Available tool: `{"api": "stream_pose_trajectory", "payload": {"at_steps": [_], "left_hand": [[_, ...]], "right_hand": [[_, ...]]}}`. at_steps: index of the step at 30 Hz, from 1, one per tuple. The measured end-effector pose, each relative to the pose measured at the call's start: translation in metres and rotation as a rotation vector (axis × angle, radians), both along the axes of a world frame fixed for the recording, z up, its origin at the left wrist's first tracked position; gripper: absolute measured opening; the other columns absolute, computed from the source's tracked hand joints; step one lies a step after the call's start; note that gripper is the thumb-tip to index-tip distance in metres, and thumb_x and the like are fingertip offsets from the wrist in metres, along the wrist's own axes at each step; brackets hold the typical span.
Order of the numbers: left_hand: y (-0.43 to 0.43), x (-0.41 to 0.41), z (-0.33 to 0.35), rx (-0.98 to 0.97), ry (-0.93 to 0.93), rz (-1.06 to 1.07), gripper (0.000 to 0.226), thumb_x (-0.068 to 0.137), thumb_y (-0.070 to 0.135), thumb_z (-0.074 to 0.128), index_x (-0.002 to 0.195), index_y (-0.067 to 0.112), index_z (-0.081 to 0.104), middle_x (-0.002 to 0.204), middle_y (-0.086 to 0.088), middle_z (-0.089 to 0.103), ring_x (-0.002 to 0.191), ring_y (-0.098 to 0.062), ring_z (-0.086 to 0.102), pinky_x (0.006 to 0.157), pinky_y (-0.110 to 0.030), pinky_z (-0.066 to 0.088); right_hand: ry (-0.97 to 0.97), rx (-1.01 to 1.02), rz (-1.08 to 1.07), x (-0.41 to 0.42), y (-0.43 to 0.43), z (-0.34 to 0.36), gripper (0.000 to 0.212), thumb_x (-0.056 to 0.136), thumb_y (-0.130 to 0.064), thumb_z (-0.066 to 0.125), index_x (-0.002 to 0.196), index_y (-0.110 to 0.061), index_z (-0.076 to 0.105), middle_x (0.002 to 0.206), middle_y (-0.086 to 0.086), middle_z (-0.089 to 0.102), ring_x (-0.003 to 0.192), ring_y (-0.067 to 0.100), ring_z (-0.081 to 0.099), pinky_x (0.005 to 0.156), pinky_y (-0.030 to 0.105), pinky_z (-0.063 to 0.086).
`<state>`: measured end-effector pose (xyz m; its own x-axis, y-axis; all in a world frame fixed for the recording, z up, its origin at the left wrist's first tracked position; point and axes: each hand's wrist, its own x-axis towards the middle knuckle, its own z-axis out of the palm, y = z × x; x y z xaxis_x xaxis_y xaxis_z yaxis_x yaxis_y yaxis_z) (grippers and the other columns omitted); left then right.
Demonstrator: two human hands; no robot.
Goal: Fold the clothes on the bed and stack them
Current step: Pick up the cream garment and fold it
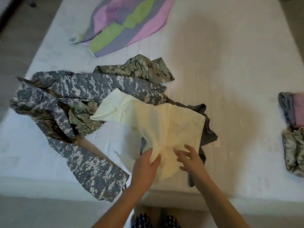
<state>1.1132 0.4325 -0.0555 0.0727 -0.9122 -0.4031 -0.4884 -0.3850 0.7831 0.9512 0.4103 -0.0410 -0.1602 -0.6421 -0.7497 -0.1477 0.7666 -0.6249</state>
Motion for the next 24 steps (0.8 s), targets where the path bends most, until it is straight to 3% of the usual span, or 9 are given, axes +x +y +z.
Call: {"api": "stream_pose_trajectory", "payload": {"at_steps": [2, 4, 8, 9, 11, 14, 19, 22, 24], "left_hand": [[0.013, -0.032, 0.047, -0.054, 0.066, -0.168, 0.022, 0.090, 0.028, 0.060, 0.109, 0.019, 0.065, 0.096, 0.010, 0.066, 0.087, -0.004, 0.061, 0.077, -0.019, 0.050], [0.022, -0.039, 0.087, -0.111, 0.153, -0.255, 0.025, 0.090, 0.027, 0.061, 0.114, 0.022, 0.065, 0.107, 0.013, 0.061, 0.098, -0.001, 0.056, 0.092, -0.027, 0.048], [0.038, 0.007, 0.143, -0.200, 0.222, -0.272, 0.043, 0.089, 0.025, 0.065, 0.117, 0.052, 0.049, 0.125, 0.025, 0.049, 0.125, -0.004, 0.044, 0.099, -0.006, 0.029], [0.038, 0.022, 0.149, -0.227, 0.182, -0.186, 0.043, 0.087, 0.024, 0.067, 0.117, 0.049, 0.050, 0.125, 0.021, 0.052, 0.125, -0.010, 0.046, 0.096, -0.004, 0.031], [0.033, 0.045, 0.159, -0.228, -0.020, -0.061, 0.054, 0.084, 0.034, 0.070, 0.133, 0.032, 0.047, 0.134, 0.006, 0.051, 0.128, -0.019, 0.045, 0.102, -0.020, 0.037], [0.023, 0.053, 0.170, -0.212, -0.308, -0.112, 0.093, 0.076, 0.052, 0.071, 0.149, 0.020, 0.023, 0.153, 0.000, 0.029, 0.139, -0.021, 0.027, 0.110, -0.041, 0.025], [0.007, 0.009, 0.184, -0.391, -0.381, -0.199, 0.088, 0.086, 0.029, 0.061, 0.149, 0.028, 0.000, 0.159, -0.001, 0.006, 0.146, -0.016, 0.005, 0.116, -0.042, 0.004], [-0.009, 0.003, 0.188, -0.339, -0.453, -0.224, 0.096, 0.080, 0.053, 0.064, 0.152, 0.025, 0.006, 0.157, 0.005, 0.008, 0.145, -0.016, 0.010, 0.116, -0.042, 0.009], [-0.019, 0.003, 0.188, -0.252, -0.337, -0.333, 0.067, 0.087, 0.044, 0.062, 0.144, 0.022, 0.036, 0.148, 0.005, 0.038, 0.134, -0.016, 0.038, 0.112, -0.037, 0.026]], "right_hand": [[0.023, -0.110, 0.179, 0.025, -0.005, 0.041, 0.038, 0.082, -0.046, 0.066, 0.112, -0.031, 0.048, 0.100, -0.010, 0.059, 0.088, 0.007, 0.059, 0.066, 0.016, 0.047], [0.132, -0.194, 0.254, 0.028, -0.016, 0.091, 0.019, 0.086, -0.024, 0.063, 0.102, -0.013, 0.061, 0.089, 0.001, 0.060, 0.078, 0.015, 0.057, 0.066, 0.024, 0.043], [0.076, -0.276, 0.199, -0.007, -0.021, 0.192, 0.019, 0.090, -0.004, 0.051, 0.100, 0.006, 0.064, 0.076, 0.011, 0.061, 0.062, 0.015, 0.060, 0.057, 0.024, 0.046], [0.068, -0.327, 0.192, -0.016, -0.020, 0.217, 0.022, 0.090, -0.004, 0.052, 0.105, 0.007, 0.064, 0.080, 0.014, 0.064, 0.067, 0.019, 0.064, 0.061, 0.027, 0.051], [0.024, -0.433, 0.150, -0.027, -0.017, 0.268, 0.024, 0.090, -0.007, 0.055, 0.108, 0.006, 0.063, 0.090, 0.019, 0.068, 0.079, 0.029, 0.066, 0.073, 0.038, 0.054], [-0.143, -0.559, 0.137, -0.039, -0.013, 0.342, 0.016, 0.088, -0.009, 0.060, 0.099, 0.000, 0.066, 0.078, 0.010, 0.072, 0.068, 0.021, 0.069, 0.058, 0.028, 0.055], [-0.290, -0.669, 0.405, -0.066, 0.012, 0.447, 0.011, 0.071, -0.022, 0.072, 0.077, -0.013, 0.075, 0.078, 0.008, 0.073, 0.068, 0.018, 0.071, 0.056, 0.026, 0.055], [-0.348, -0.714, 0.468, -0.094, 0.034, 0.478, 0.010, 0.071, -0.016, 0.065, 0.074, -0.015, 0.075, 0.073, 0.005, 0.072, 0.063, 0.015, 0.069, 0.054, 0.024, 0.056], [-0.356, -0.722, 0.449, -0.112, 0.044, 0.481, 0.017, 0.074, -0.011, 0.058, 0.073, -0.013, 0.075, 0.071, 0.005, 0.072, 0.060, 0.015, 0.069, 0.052, 0.023, 0.055]]}}
